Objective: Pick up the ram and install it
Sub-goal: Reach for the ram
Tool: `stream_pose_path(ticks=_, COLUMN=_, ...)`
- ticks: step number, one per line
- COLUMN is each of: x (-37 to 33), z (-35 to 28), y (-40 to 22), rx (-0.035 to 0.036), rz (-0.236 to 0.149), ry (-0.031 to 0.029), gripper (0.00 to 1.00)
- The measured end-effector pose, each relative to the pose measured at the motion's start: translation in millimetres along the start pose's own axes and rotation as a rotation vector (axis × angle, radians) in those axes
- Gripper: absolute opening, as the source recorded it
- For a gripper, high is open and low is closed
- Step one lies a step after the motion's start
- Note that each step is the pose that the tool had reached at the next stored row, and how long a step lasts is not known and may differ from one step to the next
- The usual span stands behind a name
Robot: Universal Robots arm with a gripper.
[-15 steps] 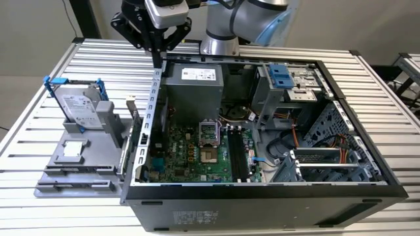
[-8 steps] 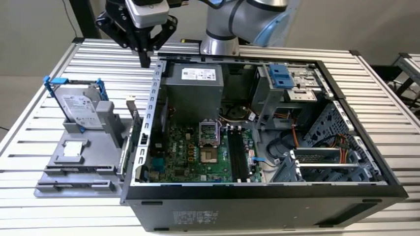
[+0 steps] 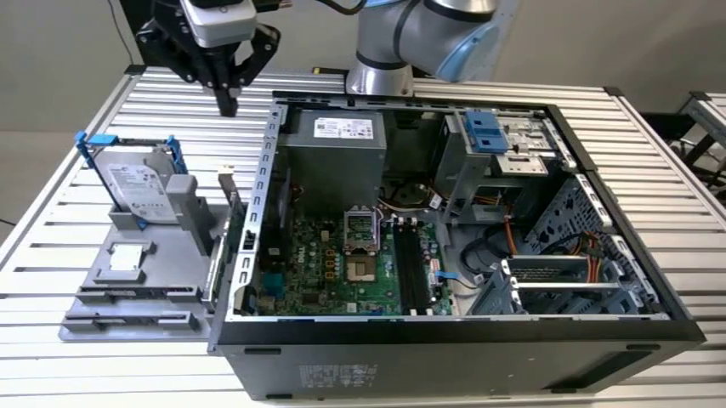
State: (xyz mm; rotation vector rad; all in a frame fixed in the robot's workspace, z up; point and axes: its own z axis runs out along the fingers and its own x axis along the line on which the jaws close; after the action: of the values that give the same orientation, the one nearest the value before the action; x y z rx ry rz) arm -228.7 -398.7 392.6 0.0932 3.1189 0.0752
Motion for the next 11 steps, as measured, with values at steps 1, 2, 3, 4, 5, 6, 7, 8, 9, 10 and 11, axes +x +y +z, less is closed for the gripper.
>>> stream_pose_path(ticks=1, x=3.1, z=0.0, y=-0.2, rx=0.0000, rz=0.000, ry=-0.0001, gripper=0.00)
stream_pose_path(ticks=2, x=5.8, z=-0.1, y=-0.4, rx=0.0000, rz=0.000, ry=0.0000, gripper=0.00)
stream_pose_path(ticks=3, x=8.8, z=-0.2, y=-0.5, rx=0.0001, rz=0.000, ry=0.0000, gripper=0.00)
stream_pose_path(ticks=4, x=11.8, z=-0.3, y=-0.7, rx=0.0001, rz=0.000, ry=0.0000, gripper=0.00)
stream_pose_path(ticks=5, x=14.8, z=-0.3, y=-0.9, rx=0.0000, rz=0.000, ry=0.0000, gripper=0.00)
stream_pose_path(ticks=6, x=17.4, z=-0.4, y=-1.0, rx=0.0000, rz=0.000, ry=0.0000, gripper=0.00)
stream_pose_path(ticks=7, x=20.2, z=-0.4, y=-1.2, rx=0.0000, rz=0.000, ry=0.0000, gripper=0.00)
stream_pose_path(ticks=8, x=23.1, z=-0.5, y=-1.4, rx=0.0000, rz=0.000, ry=-0.0001, gripper=0.00)
stream_pose_path(ticks=9, x=25.8, z=-0.5, y=-1.6, rx=0.0000, rz=0.000, ry=-0.0001, gripper=0.00)
stream_pose_path(ticks=10, x=28.9, z=-0.6, y=-1.7, rx=0.0000, rz=0.000, ry=-0.0001, gripper=0.00)
stream_pose_path(ticks=11, x=31.7, z=-0.7, y=-1.9, rx=0.0000, rz=0.000, ry=-0.0001, gripper=0.00)
